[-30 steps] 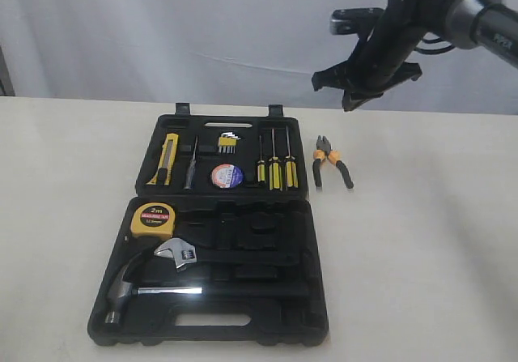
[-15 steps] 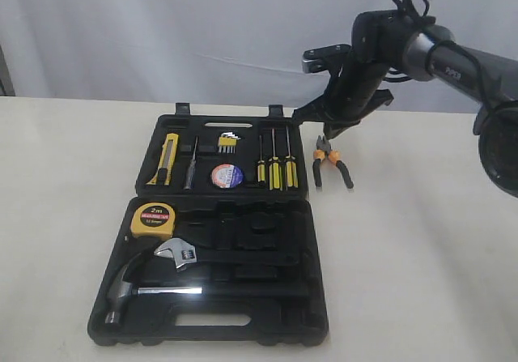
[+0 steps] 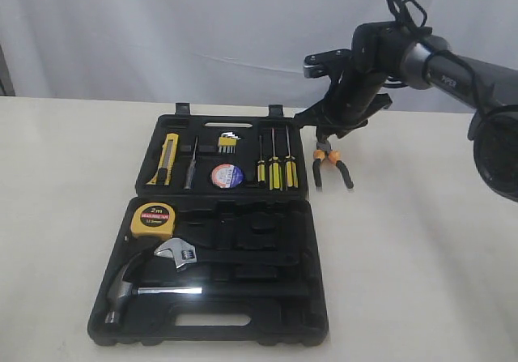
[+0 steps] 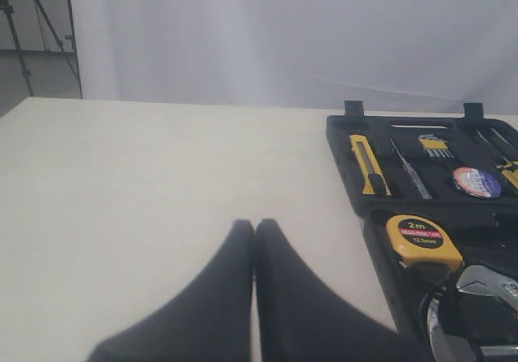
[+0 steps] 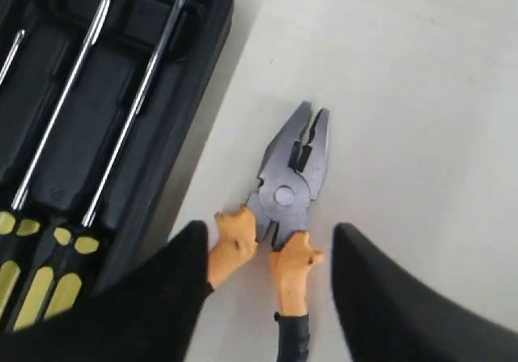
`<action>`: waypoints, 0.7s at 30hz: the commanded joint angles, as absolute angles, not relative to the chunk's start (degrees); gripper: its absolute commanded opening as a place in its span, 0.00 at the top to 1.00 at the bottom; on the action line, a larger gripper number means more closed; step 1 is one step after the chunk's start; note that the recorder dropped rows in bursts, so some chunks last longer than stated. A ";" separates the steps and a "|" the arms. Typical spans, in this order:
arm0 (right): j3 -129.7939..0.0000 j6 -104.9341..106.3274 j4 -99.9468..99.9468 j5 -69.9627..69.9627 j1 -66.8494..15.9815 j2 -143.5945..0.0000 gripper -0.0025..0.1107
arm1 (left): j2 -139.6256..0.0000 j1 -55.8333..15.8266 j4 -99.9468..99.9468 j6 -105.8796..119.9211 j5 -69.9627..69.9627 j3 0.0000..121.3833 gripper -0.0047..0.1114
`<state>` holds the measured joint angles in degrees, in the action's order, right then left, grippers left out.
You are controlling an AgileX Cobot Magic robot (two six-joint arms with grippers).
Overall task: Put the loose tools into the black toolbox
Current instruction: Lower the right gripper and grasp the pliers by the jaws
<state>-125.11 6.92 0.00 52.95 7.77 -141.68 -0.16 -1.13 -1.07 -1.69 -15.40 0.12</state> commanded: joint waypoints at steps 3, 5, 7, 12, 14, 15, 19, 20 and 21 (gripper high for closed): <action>-125.46 7.39 0.00 50.32 8.16 -142.43 0.35 | 0.00 -1.25 -1.21 -1.70 -15.37 0.00 0.96; -125.46 7.28 0.31 49.53 8.16 -142.92 0.35 | 0.00 -1.25 -1.21 -1.70 -15.37 0.00 0.96; -125.46 6.72 0.31 49.27 8.16 -143.56 0.35 | 0.00 -1.25 -1.21 -1.70 -15.37 0.00 0.96; -125.50 4.32 0.00 46.76 8.31 -144.70 0.35 | 0.00 -1.25 -1.21 -1.70 -15.37 0.00 0.96; -125.50 3.89 0.00 45.58 8.45 -145.06 0.35 | 0.00 -1.25 -1.21 -1.70 -15.37 0.00 0.96; -125.50 3.89 0.00 44.97 8.53 -145.32 0.35 | 0.00 -1.25 -1.21 -1.70 -15.37 0.00 0.96; -125.50 3.56 0.00 43.27 8.53 -146.01 0.35 | 0.00 -1.25 -1.21 -1.70 -15.37 0.00 0.96; -125.50 2.84 0.00 42.88 8.53 -146.17 0.35 | 0.00 -1.25 -1.21 -1.70 -15.37 0.00 0.96; -125.50 2.51 0.00 42.61 8.53 -146.42 0.35 | 0.00 -1.25 -1.21 -1.70 -15.37 0.00 0.96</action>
<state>-125.11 3.69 -0.31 44.06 8.11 -145.82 -0.16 -1.13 -1.07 -1.69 -15.40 0.12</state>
